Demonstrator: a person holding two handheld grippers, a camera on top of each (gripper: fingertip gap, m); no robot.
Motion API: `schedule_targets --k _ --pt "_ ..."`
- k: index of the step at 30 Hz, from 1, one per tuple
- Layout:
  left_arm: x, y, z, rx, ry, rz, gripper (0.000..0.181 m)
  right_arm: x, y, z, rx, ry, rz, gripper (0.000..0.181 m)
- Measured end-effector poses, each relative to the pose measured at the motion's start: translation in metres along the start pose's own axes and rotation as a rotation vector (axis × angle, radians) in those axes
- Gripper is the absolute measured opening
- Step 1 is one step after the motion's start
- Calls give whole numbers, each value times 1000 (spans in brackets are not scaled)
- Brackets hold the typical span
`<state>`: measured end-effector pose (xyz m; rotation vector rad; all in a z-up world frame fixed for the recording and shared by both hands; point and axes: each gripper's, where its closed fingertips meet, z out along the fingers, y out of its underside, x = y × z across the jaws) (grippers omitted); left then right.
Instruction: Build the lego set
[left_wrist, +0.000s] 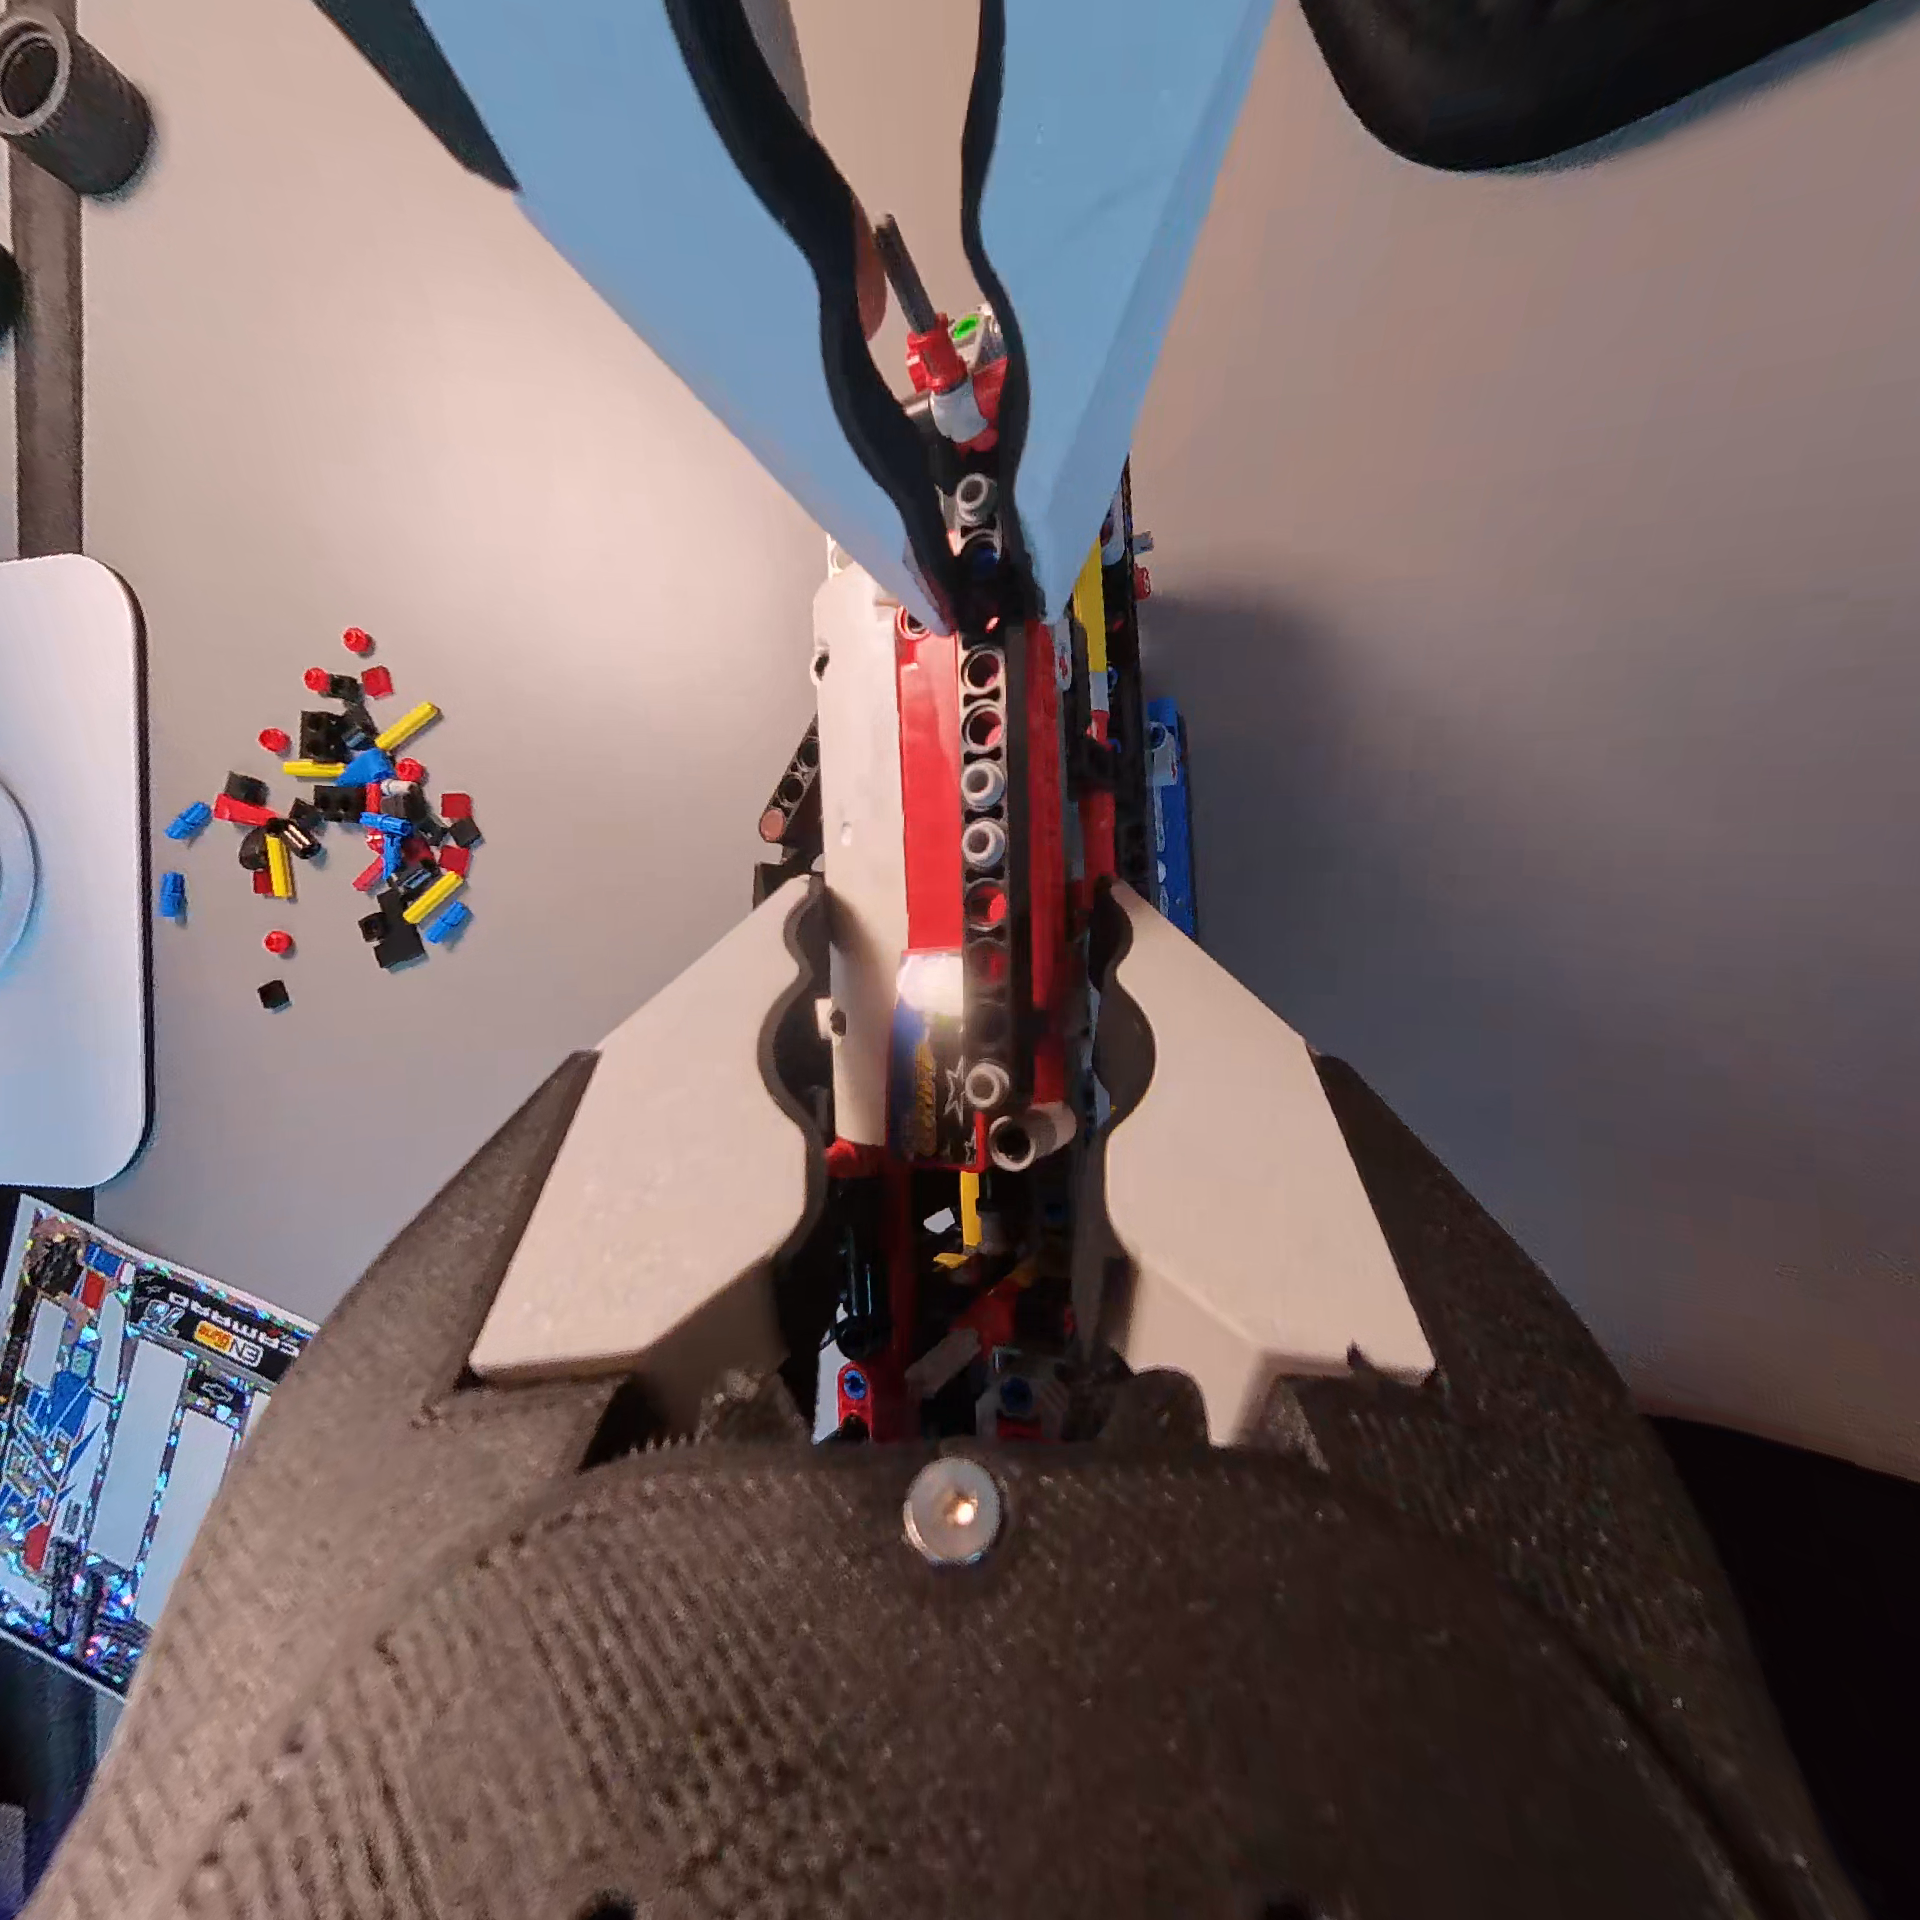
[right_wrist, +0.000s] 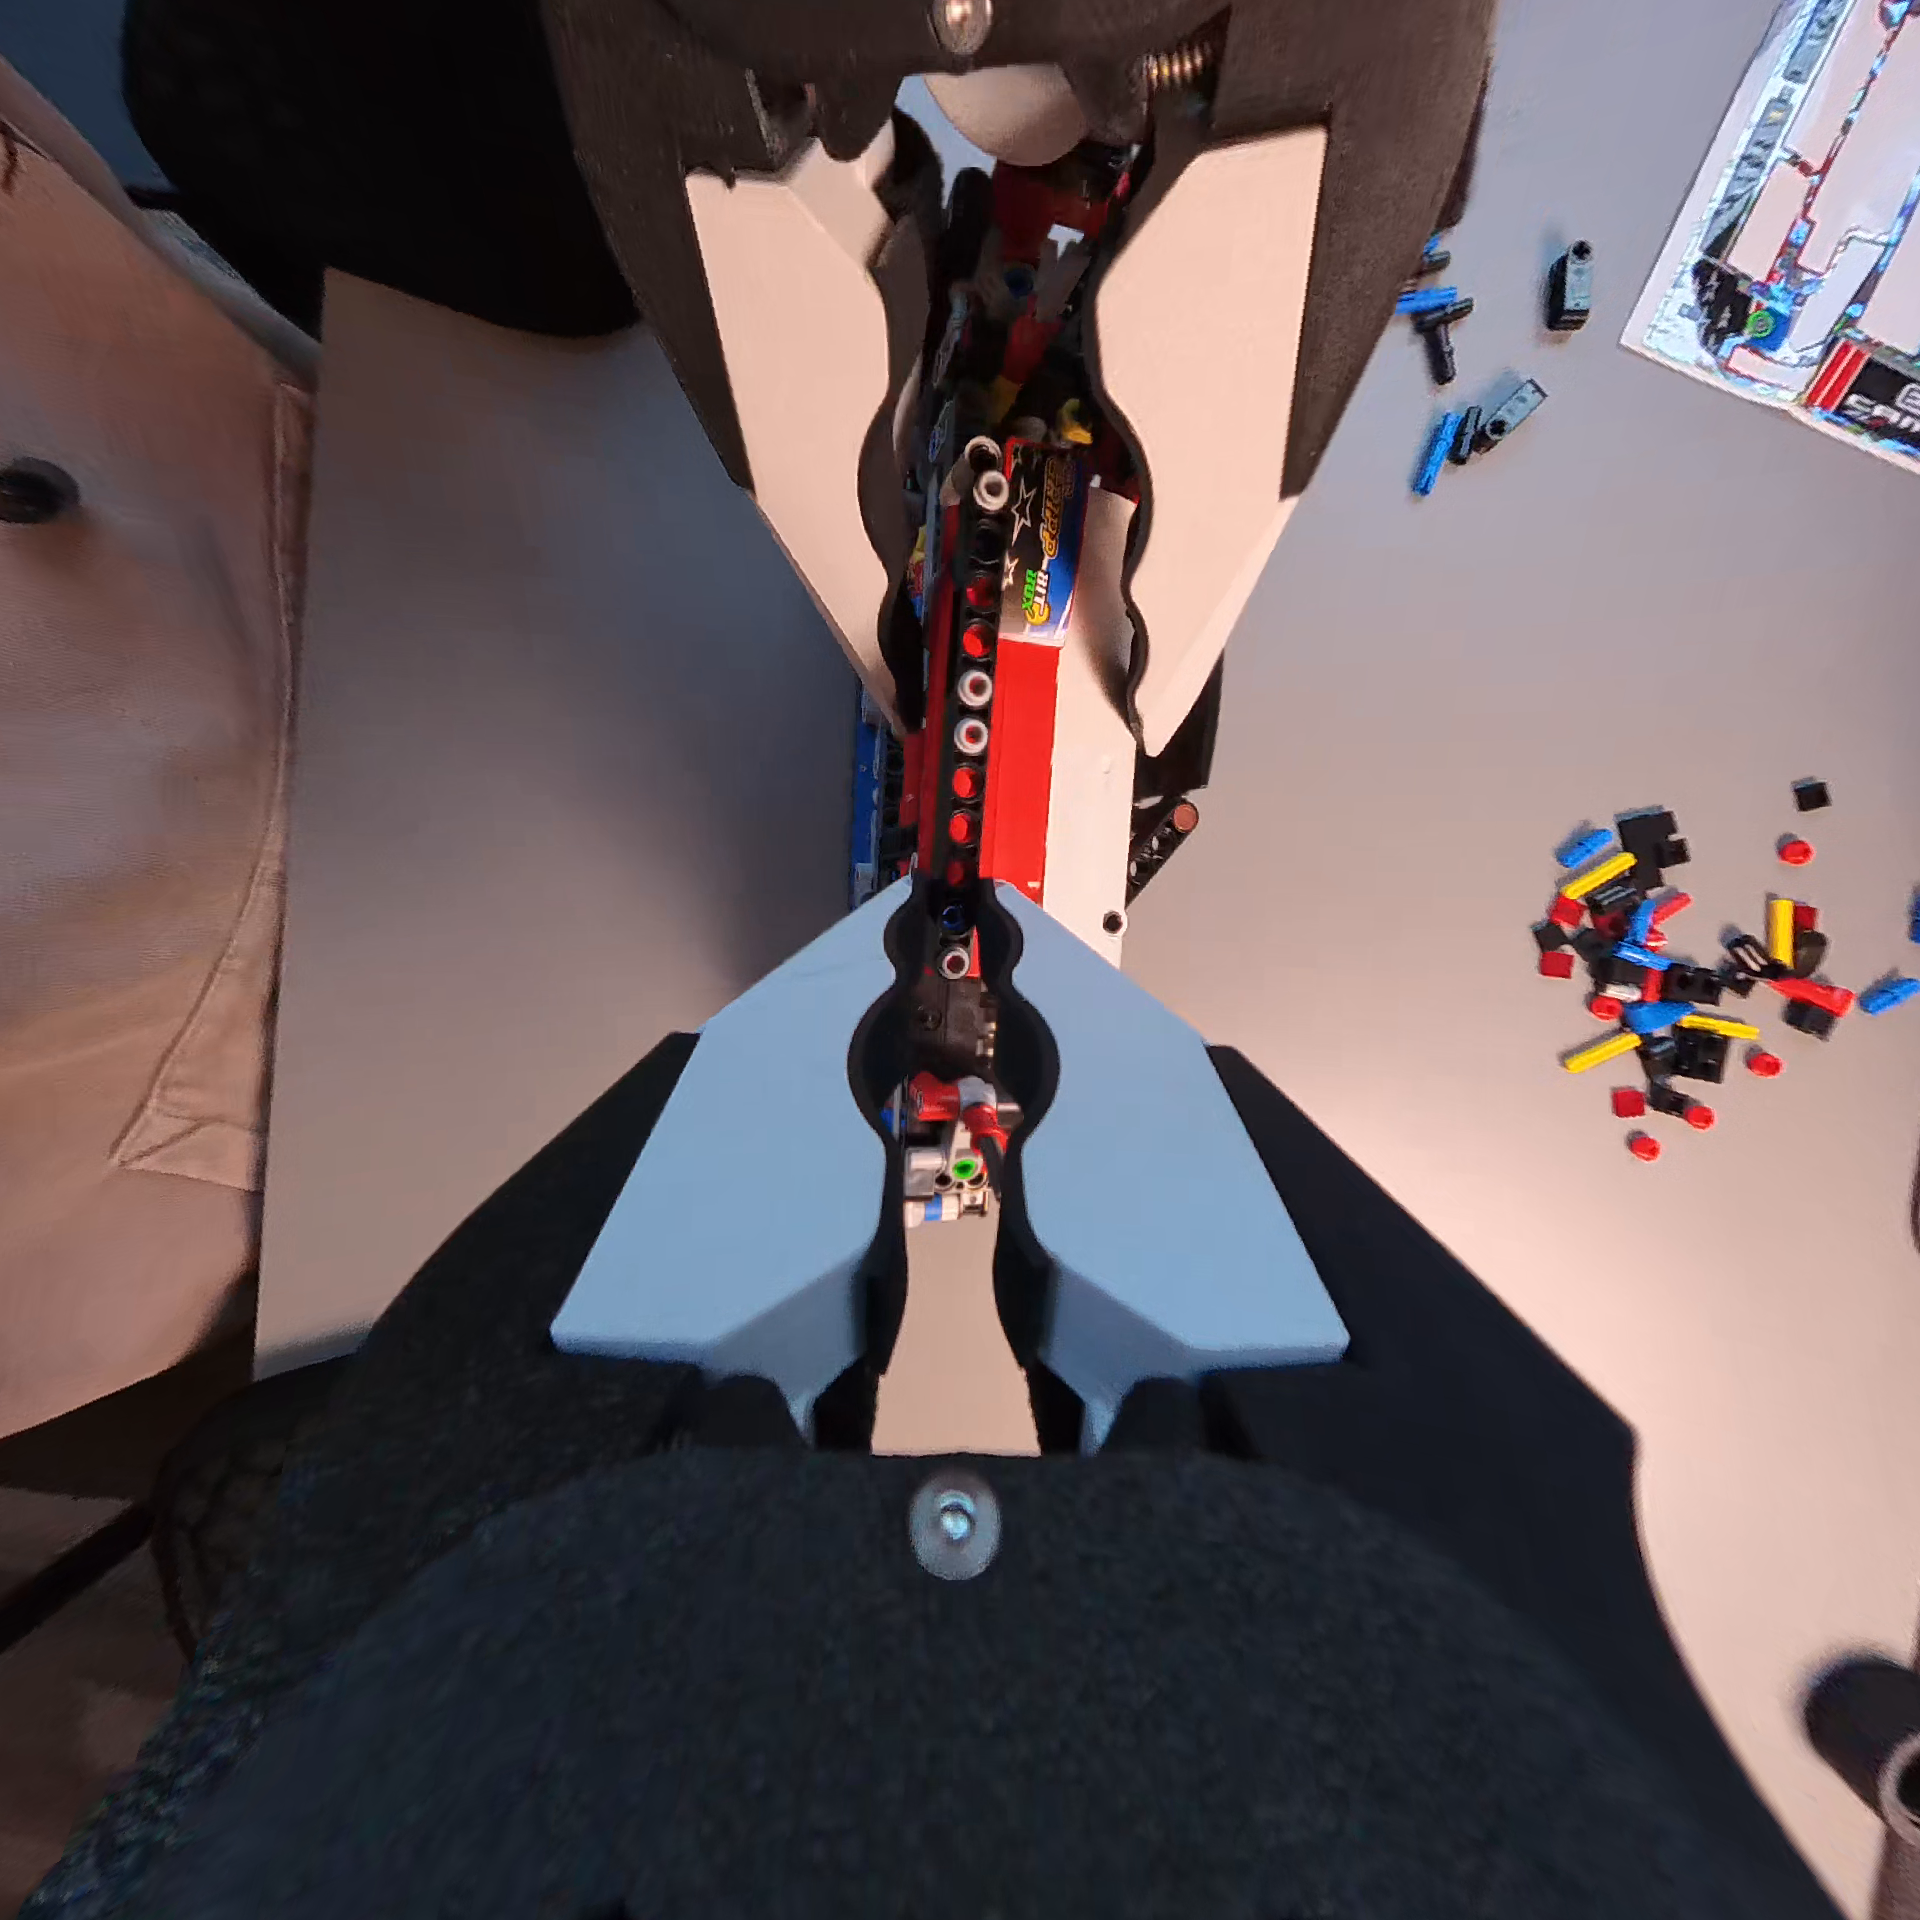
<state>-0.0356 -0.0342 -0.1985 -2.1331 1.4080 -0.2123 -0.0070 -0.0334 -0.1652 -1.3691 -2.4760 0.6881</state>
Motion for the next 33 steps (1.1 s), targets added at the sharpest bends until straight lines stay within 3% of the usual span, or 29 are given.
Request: schedule_targets --k 8,15,18,33 --pt "9 -5 1 16 37 36 47 -14 4 -1 -8 -208 111 4" --pt "13 -10 4 40 44 46 47 -17 8 -7 -103 -275 136 4" --pt "15 -11 4 44 47 47 47 -10 -1 -18 -72 -243 119 4" --pt "14 -12 4 65 23 38 47 -19 11 -8 -95 -185 106 4"
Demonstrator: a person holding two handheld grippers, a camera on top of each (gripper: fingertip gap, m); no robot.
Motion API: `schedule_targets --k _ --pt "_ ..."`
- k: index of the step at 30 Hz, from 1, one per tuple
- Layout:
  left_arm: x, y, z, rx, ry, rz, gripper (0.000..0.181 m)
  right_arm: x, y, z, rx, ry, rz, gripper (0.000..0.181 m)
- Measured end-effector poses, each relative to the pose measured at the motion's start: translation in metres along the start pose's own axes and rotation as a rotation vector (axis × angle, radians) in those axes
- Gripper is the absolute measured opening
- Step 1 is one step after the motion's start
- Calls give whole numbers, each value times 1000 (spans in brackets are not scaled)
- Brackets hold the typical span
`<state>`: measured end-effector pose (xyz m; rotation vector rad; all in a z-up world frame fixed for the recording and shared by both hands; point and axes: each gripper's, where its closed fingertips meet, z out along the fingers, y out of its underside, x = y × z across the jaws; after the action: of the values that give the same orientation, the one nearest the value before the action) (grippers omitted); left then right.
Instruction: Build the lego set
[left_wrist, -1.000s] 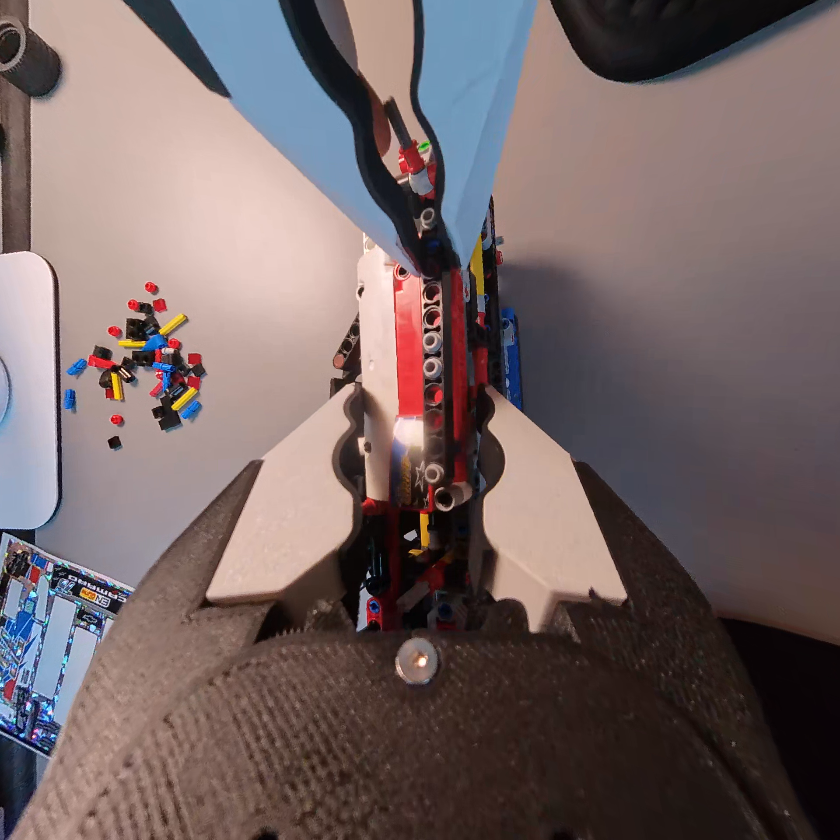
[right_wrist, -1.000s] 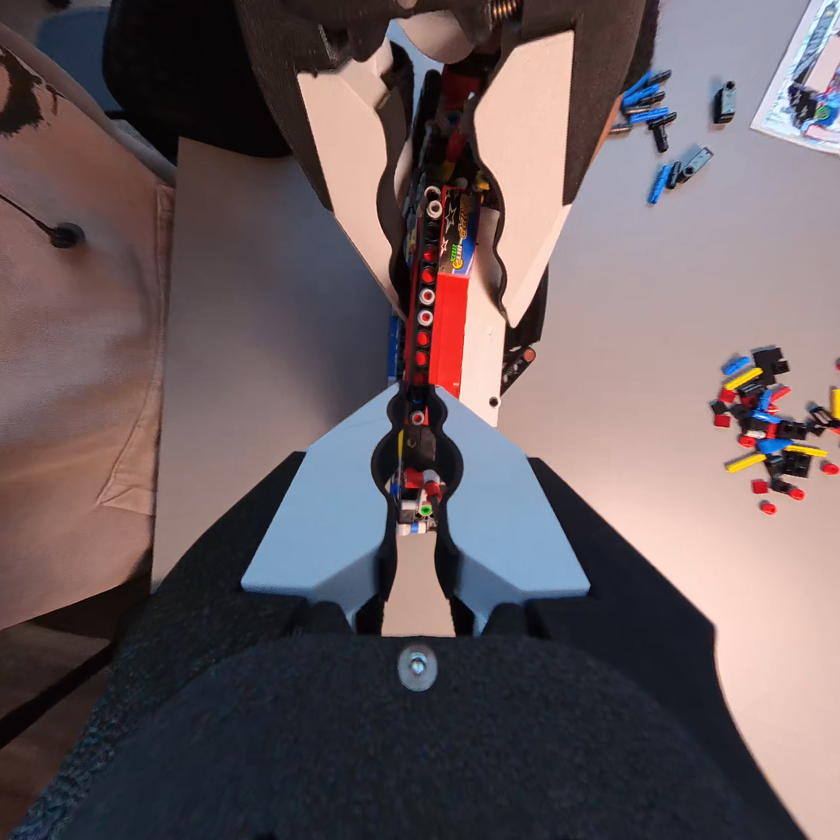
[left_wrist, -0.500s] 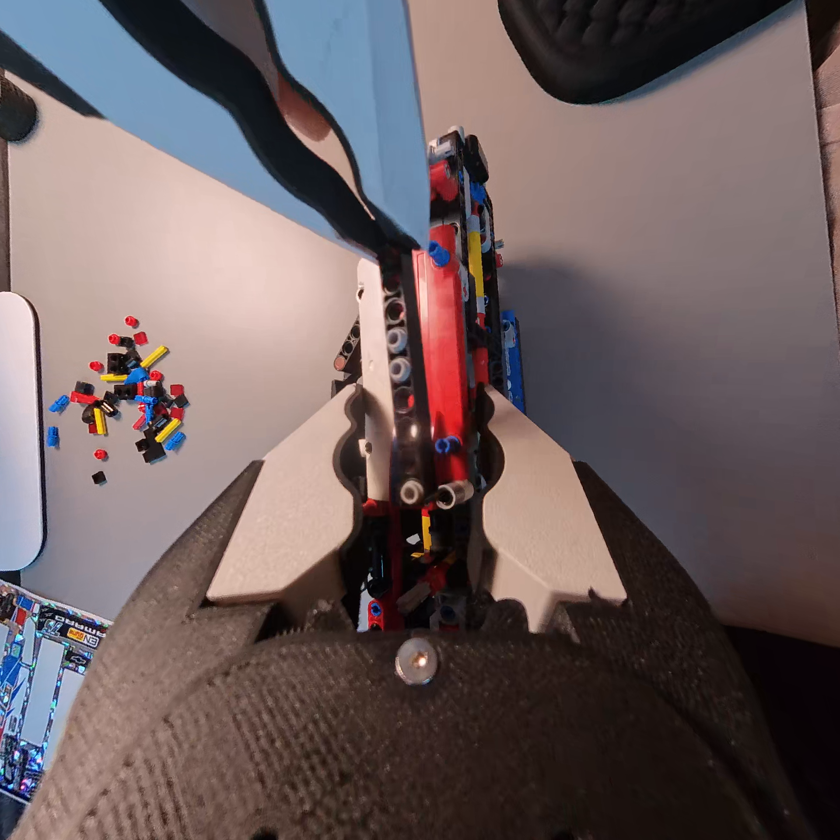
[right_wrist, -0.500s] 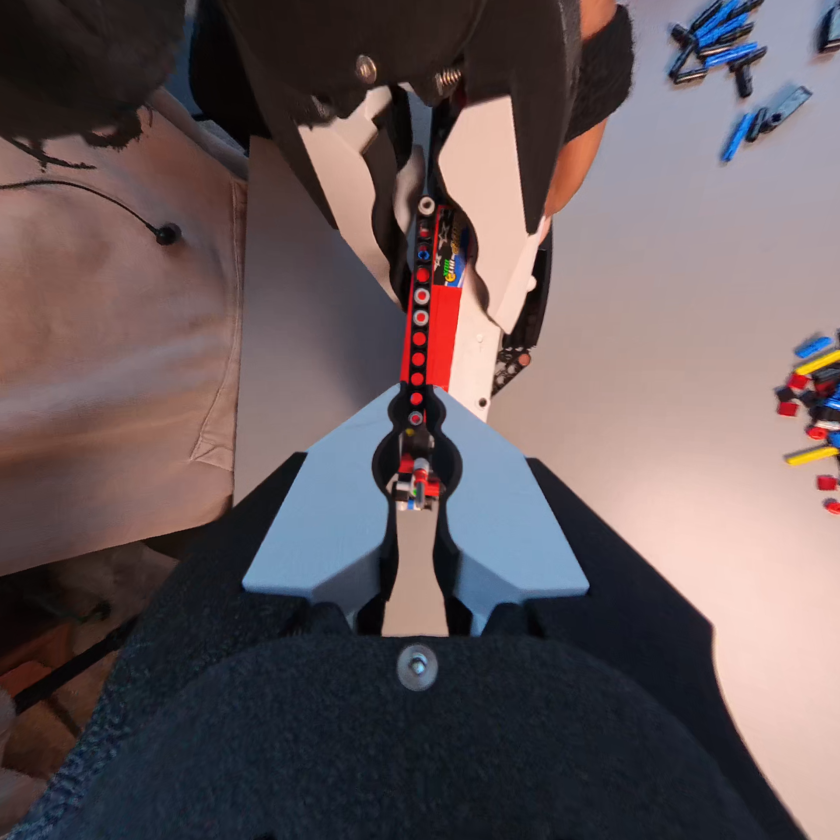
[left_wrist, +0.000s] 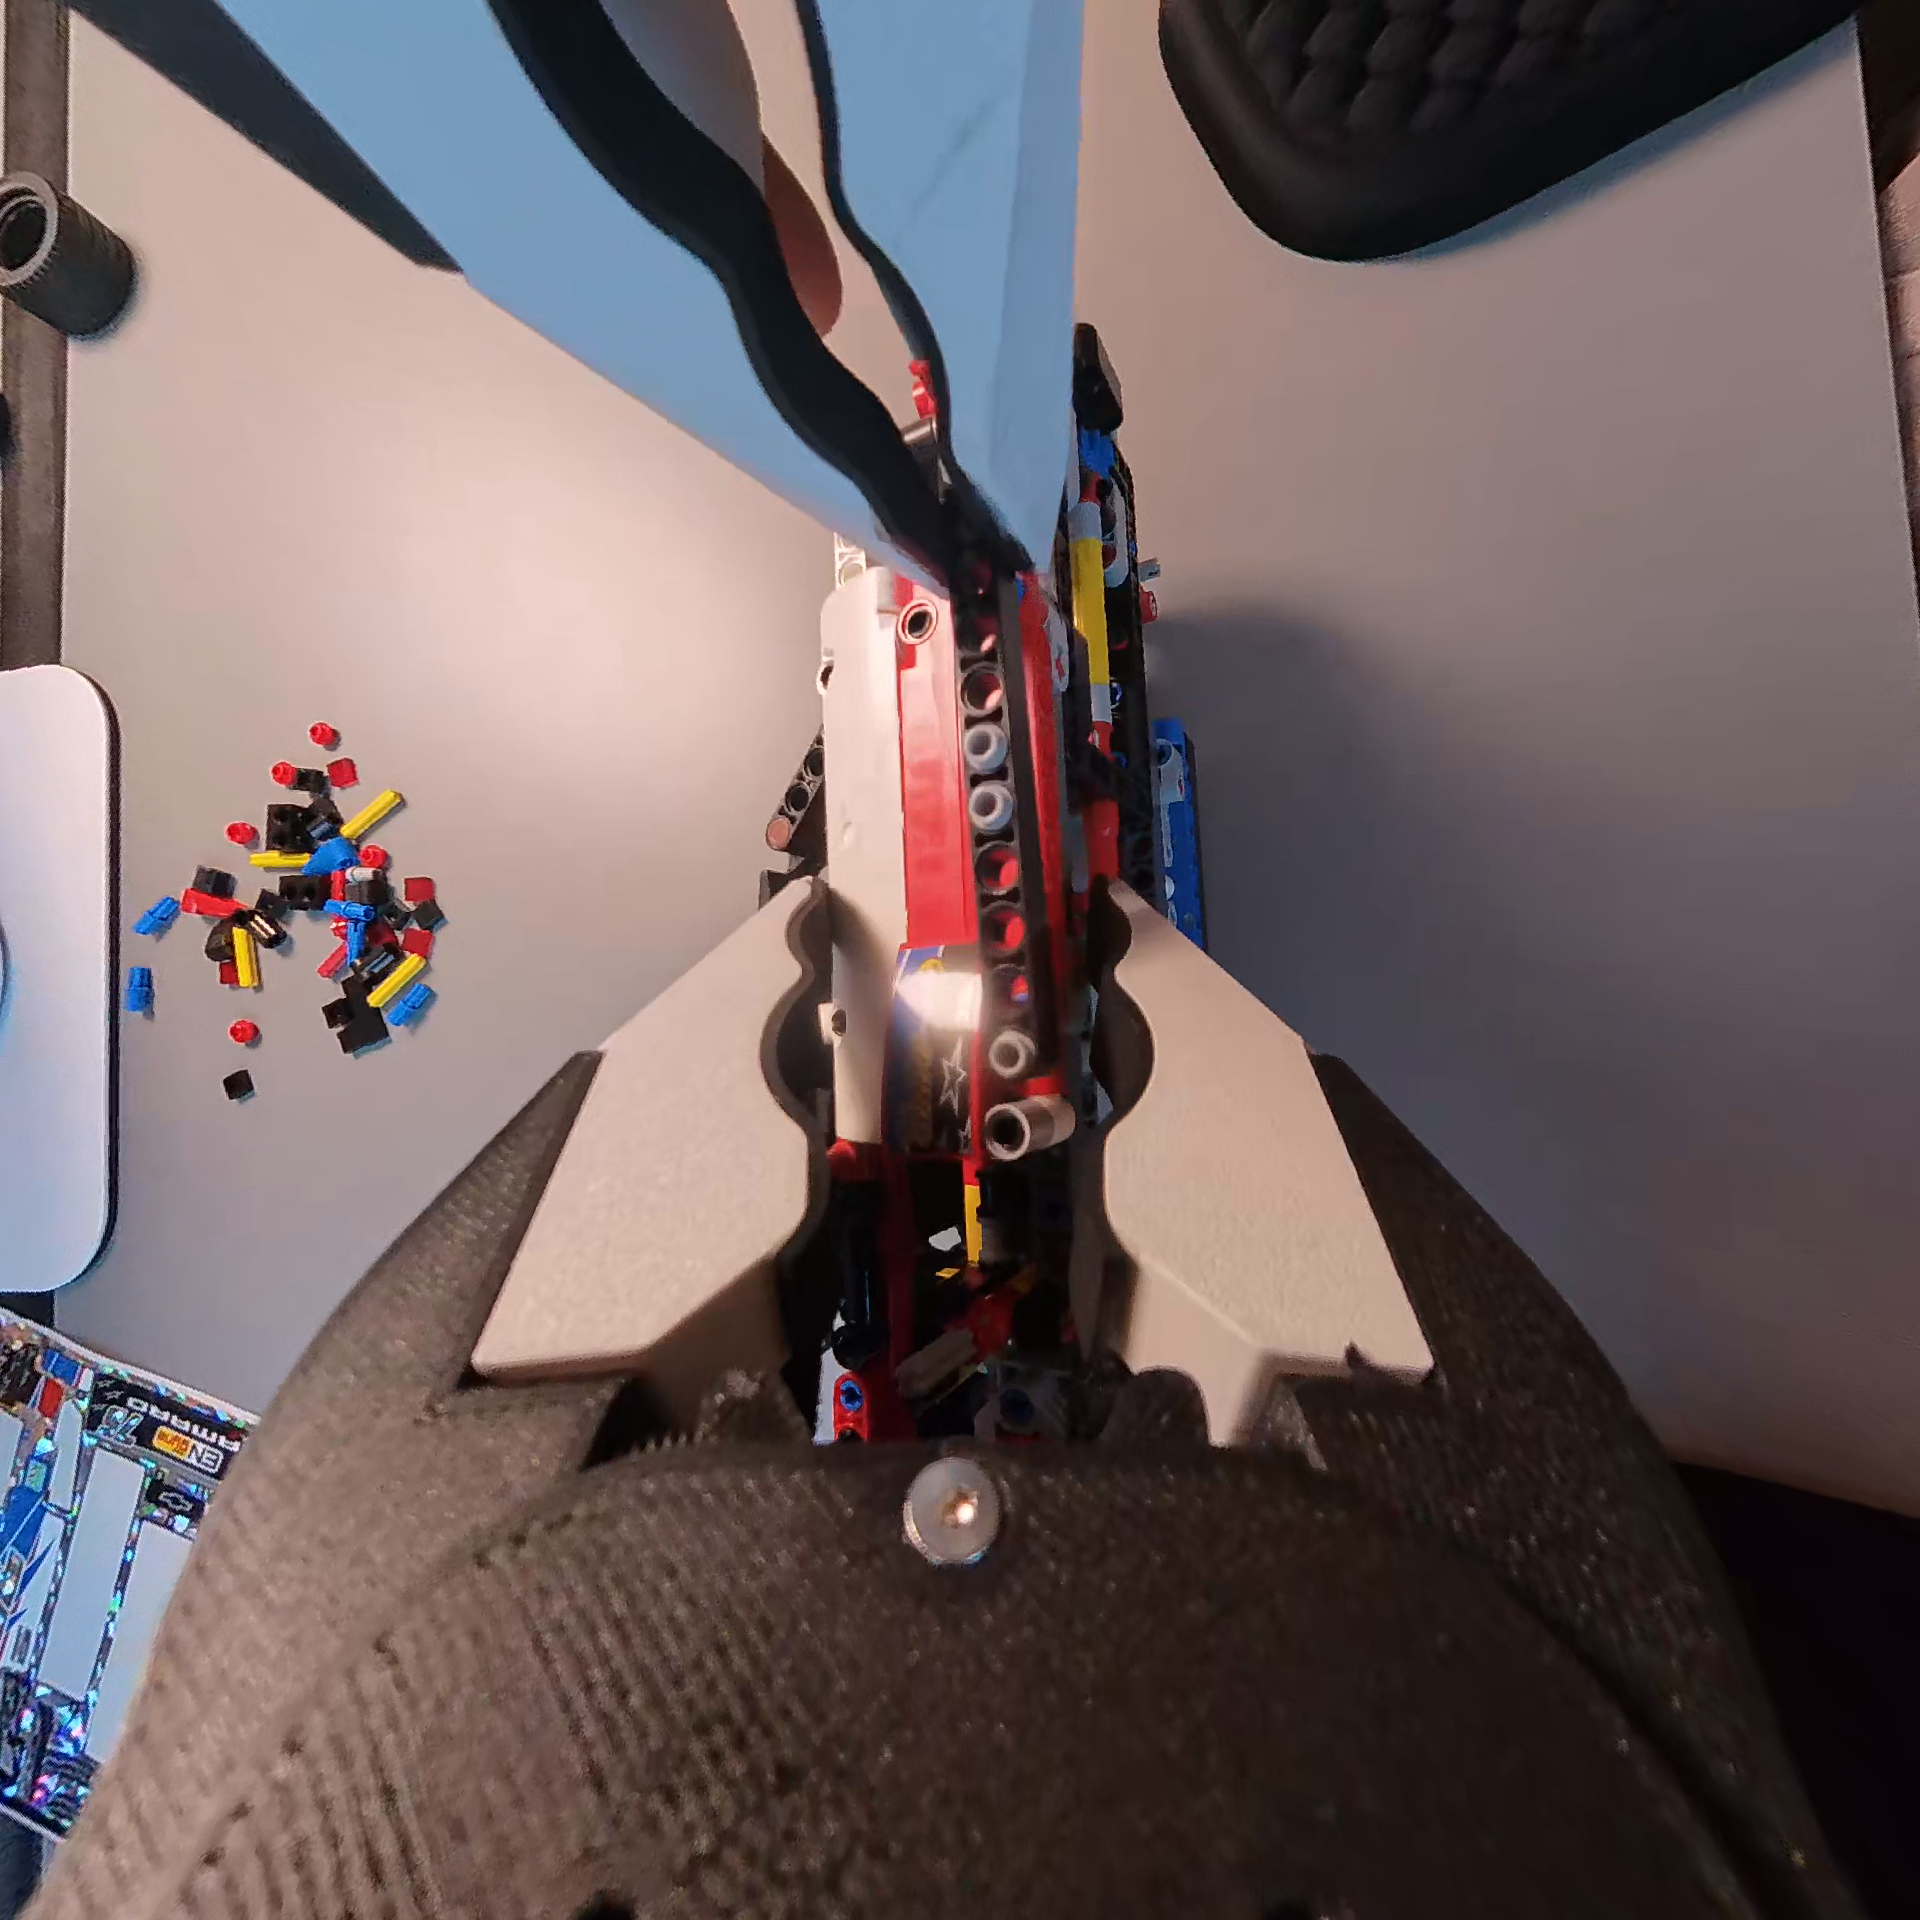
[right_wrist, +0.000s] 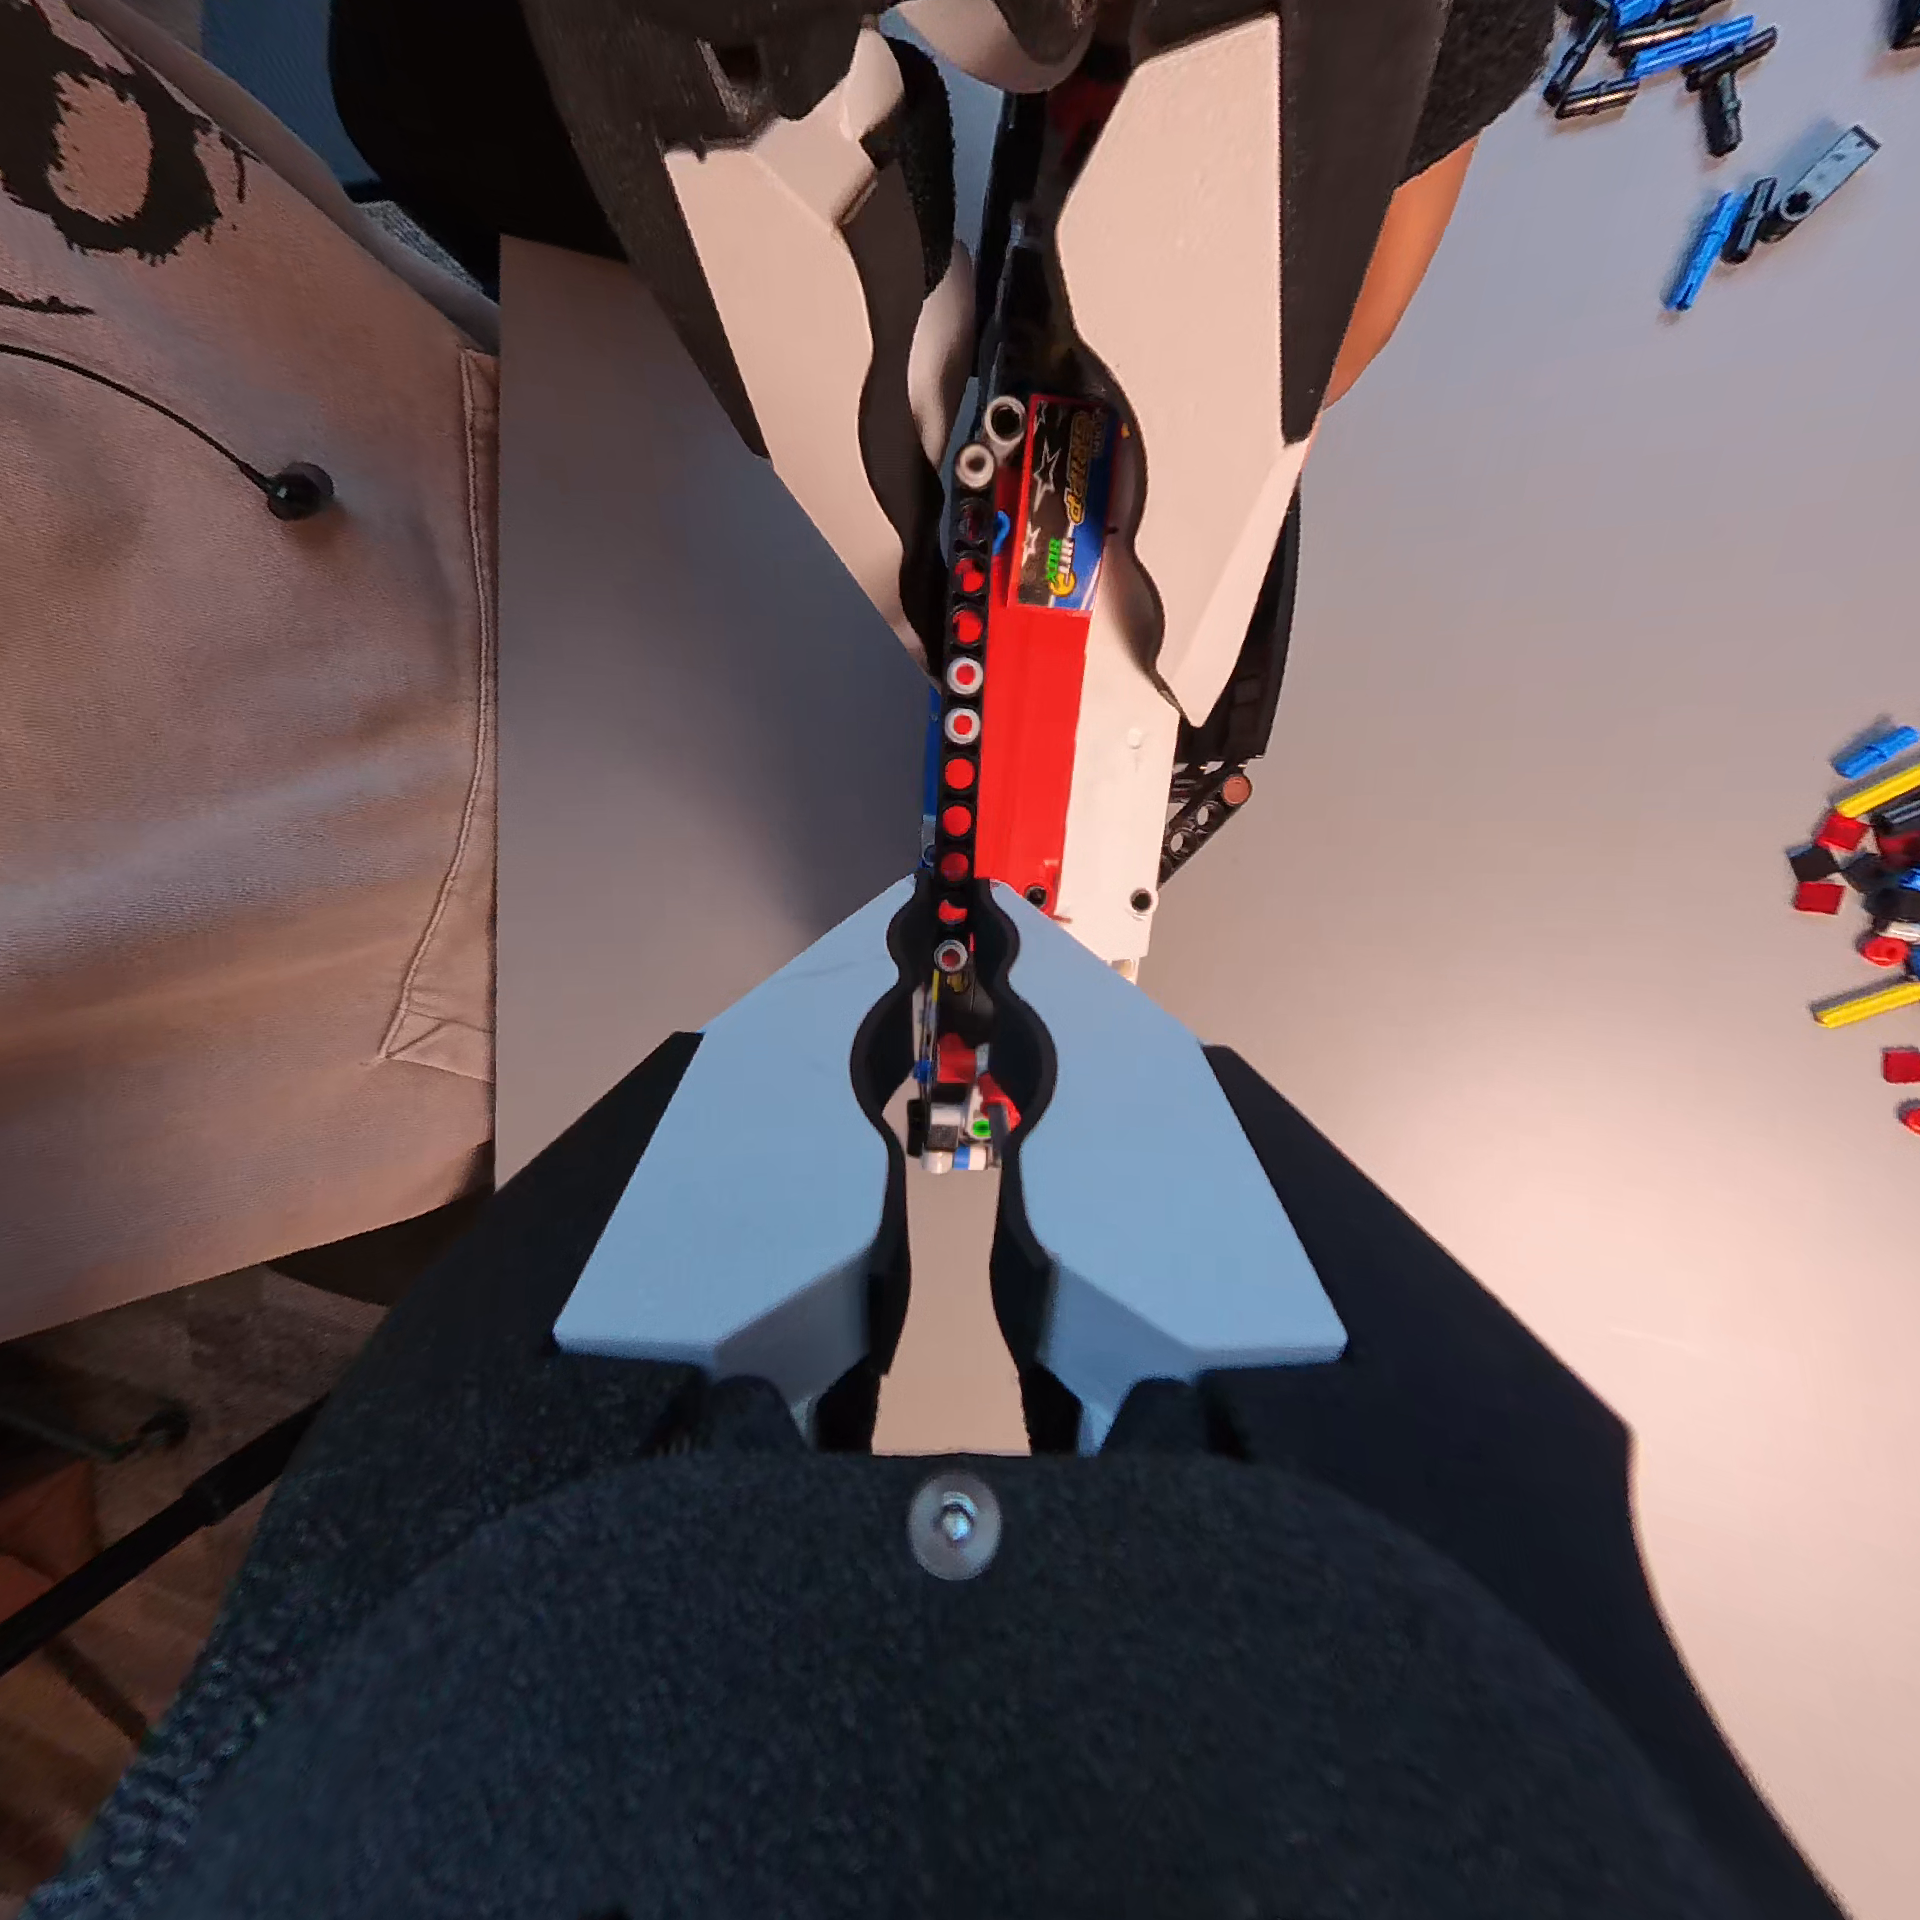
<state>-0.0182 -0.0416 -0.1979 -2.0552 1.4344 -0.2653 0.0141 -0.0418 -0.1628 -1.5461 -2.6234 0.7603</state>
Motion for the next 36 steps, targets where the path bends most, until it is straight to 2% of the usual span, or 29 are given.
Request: schedule_targets --k 13,22,28,32,36 --pt "1 -3 1 13 -27 -11 45 -1 2 5 -61 -6 56 4" --pt "1 -4 1 16 -49 -14 44 0 1 6 29 24 20 4" --pt "3 -4 0 17 -65 -9 44 -1 4 0 85 54 -41 17" --pt "4 -4 -1 17 -74 -5 44 -1 3 -5 138 77 -44 7" --pt "3 -4 0 16 -77 -10 44 -1 3 -7 165 104 -48 5"
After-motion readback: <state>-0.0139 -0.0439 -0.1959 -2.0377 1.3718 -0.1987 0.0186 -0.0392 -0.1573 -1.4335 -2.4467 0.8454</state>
